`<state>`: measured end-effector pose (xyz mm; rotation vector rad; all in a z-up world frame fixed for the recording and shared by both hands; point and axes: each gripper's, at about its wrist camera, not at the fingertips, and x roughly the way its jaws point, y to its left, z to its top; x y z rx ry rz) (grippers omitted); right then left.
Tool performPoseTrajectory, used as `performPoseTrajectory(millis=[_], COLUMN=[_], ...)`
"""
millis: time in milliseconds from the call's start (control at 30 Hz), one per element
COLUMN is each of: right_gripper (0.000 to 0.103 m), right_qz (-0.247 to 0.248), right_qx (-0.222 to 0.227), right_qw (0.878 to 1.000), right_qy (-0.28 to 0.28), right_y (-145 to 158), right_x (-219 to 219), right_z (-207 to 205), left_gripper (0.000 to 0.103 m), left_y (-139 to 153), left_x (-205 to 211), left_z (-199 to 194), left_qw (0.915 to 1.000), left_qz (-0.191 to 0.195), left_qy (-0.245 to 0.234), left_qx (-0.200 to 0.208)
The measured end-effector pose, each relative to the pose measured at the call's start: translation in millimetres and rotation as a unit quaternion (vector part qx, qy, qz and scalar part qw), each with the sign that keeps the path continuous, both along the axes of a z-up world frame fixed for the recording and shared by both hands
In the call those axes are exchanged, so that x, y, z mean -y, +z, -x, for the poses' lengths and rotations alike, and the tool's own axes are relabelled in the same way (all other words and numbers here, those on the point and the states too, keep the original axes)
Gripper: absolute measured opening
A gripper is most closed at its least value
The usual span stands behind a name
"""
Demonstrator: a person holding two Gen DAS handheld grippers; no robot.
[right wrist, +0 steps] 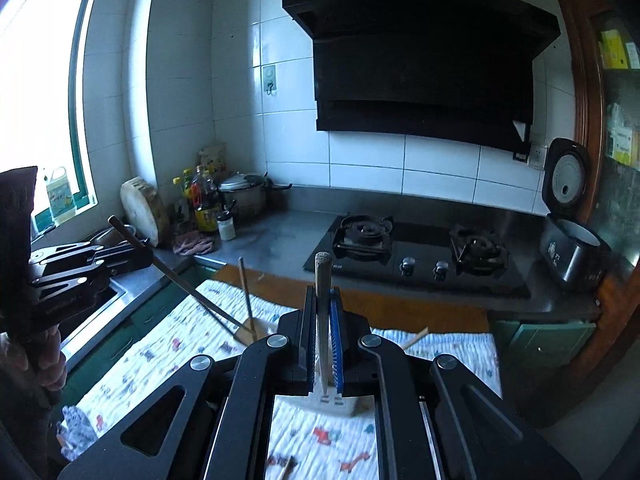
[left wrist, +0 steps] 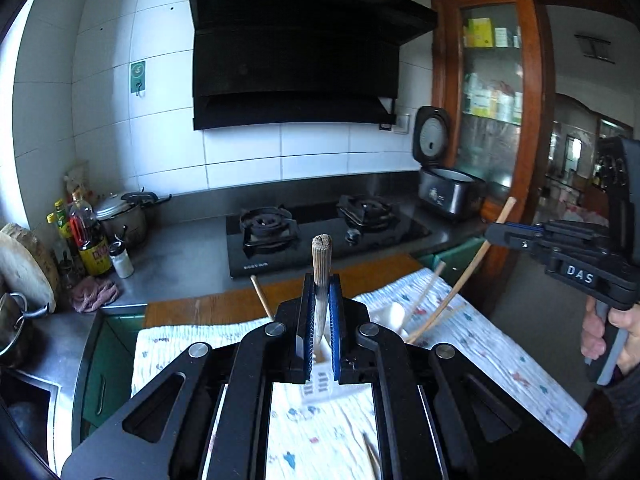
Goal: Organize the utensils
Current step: 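Lift both held chopsticks and carry them over the white utensil holder, then lower the chopsticks into the holder and open both tools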
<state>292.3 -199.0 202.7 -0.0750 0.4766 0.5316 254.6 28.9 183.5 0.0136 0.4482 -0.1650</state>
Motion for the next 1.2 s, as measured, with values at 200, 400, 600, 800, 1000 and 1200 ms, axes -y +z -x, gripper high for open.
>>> performPoseTrajectory(millis=[200, 400, 600, 800, 1000, 1200], right_gripper=[0.007, 0.007, 0.007, 0.007, 0.010, 0.025], right_qz=[-0.005, 0.000, 0.004, 0.013, 0.016, 0.018], right_qx=[-0.004, -0.026, -0.056, -0.071, -0.076, -0.054], right_qw=[1.000, 1.000, 0.998, 0.997, 0.997, 0.998], right_qy=[-0.013, -0.016, -0.015, -0.017, -0.017, -0.028], right_y=[-11.7, -37.7, -65.9, -84.3, -91.1, -80.3], right_x=[-8.4, -12.9, -17.6, -19.8, -18.9, -11.3], right_z=[-27.9, -51.4, -64.5, -68.3, -68.3, -56.2], left_gripper=[0.006, 0.006, 0.006, 0.006, 0.009, 0.031], left_y=[-13.9, -37.8, -59.4, -74.3, -80.8, -70.7], left_x=[-7.5, -15.3, -22.9, -30.1, -29.2, -27.4], left_z=[-26.9, -42.7, -52.9, -58.9, -56.6, -44.6], left_qw=[0.9997, 0.9986, 0.9966, 0.9946, 0.9944, 0.9960], left_qz=[0.013, 0.019, 0.024, 0.035, 0.033, 0.032], left_qy=[0.003, 0.009, 0.013, 0.014, 0.014, 0.016], left_qx=[-0.021, -0.049, -0.078, -0.097, -0.099, -0.082])
